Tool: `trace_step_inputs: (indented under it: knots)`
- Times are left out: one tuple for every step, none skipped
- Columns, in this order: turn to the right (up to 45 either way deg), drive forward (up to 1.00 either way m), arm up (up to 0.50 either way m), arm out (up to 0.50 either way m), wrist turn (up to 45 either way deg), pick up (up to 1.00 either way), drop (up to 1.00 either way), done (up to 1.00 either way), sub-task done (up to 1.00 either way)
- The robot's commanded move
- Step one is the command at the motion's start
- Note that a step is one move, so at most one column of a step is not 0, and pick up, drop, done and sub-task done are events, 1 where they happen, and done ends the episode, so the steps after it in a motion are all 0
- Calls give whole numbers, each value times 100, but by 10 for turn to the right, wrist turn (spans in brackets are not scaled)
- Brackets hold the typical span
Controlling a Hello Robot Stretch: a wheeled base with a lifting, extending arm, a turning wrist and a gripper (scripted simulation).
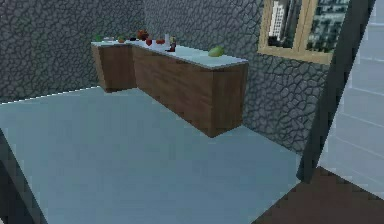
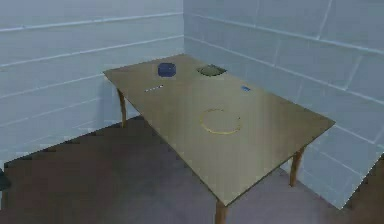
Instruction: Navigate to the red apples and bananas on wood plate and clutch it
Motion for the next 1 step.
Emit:
trace_step_inputs:
  knots:
    - [0, 35, 0, 0, 0, 0, 0, 0, 0]
